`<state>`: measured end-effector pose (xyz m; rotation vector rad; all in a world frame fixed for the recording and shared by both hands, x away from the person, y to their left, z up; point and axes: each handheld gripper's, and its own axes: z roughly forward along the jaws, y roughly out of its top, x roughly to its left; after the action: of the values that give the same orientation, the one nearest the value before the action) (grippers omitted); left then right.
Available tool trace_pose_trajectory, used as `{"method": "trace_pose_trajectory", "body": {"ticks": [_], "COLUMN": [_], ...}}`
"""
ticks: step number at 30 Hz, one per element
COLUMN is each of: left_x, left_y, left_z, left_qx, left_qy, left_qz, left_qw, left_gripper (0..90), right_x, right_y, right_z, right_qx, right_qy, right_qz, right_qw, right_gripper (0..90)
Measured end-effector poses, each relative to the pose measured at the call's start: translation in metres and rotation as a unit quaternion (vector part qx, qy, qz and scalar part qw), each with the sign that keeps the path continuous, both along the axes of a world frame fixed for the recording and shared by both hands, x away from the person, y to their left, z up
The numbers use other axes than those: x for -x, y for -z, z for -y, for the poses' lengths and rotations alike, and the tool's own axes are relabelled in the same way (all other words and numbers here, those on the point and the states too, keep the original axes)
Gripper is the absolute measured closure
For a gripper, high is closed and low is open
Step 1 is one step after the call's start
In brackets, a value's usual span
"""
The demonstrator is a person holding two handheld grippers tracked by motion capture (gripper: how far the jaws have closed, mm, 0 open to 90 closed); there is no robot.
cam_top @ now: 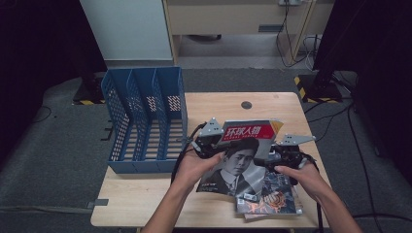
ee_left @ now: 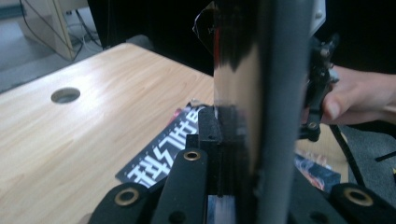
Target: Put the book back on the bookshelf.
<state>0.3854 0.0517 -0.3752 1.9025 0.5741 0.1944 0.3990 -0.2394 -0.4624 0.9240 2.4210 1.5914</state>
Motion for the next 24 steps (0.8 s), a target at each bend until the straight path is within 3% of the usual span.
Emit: {"method": "trace_pose_trajectory", "body": {"ticks": [1,3,5,6,7,8,9,13,15,24], "left_x": [0.000,-0.001,-0.002,-0.002,-0.003,-0.003,-0.004,-0.004,-0.005,-0.006], "left_y": [-0.002,-0.006,-0.009,-0.009,-0.010,-0.010,-0.011,-0.014,-0.016,-0.017], "left_z": [0.001,0.001,0.001,0.001,0.001,0.001,0.000,-0.001,-0.002,-0.007], "left_qx": [0.004,0.009,0.018,0.018,0.021,0.021,0.026,0.025,0.023,0.030], "left_qy": [0.000,-0.003,-0.003,-0.003,-0.007,-0.007,-0.008,-0.009,-0.012,-0.023], "left_qz": [0.001,0.004,0.006,0.006,0.008,0.008,0.008,0.014,0.018,0.029], "left_qw": [1.0000,0.9999,0.9998,0.9998,0.9997,0.9997,0.9996,0.9996,0.9995,0.9989], "left_gripper": [86.4,86.4,86.3,86.3,86.3,86.3,86.3,86.3,86.2,86.1], "right_x": [0.000,0.000,-0.001,-0.001,0.000,0.000,0.000,0.001,0.001,0.001], "right_y": [-0.004,-0.005,-0.013,-0.013,-0.018,-0.018,-0.023,-0.033,-0.042,-0.059], "right_z": [0.000,0.001,0.005,0.005,0.008,0.008,0.011,0.013,0.013,0.012], "right_qx": [-0.004,-0.005,-0.020,-0.020,-0.023,-0.023,-0.027,-0.024,-0.024,-0.009], "right_qy": [-0.001,0.000,0.006,0.006,0.005,0.005,0.004,-0.002,-0.007,0.000], "right_qz": [0.010,0.014,0.022,0.022,0.028,0.028,0.032,0.032,0.039,0.054], "right_qw": [0.9999,0.9999,0.9995,0.9995,0.9993,0.9993,0.9991,0.9992,0.9989,0.9985], "right_gripper": [34.4,36.9,50.3,50.3,57.8,57.8,63.5,71.3,81.4,86.6]}}
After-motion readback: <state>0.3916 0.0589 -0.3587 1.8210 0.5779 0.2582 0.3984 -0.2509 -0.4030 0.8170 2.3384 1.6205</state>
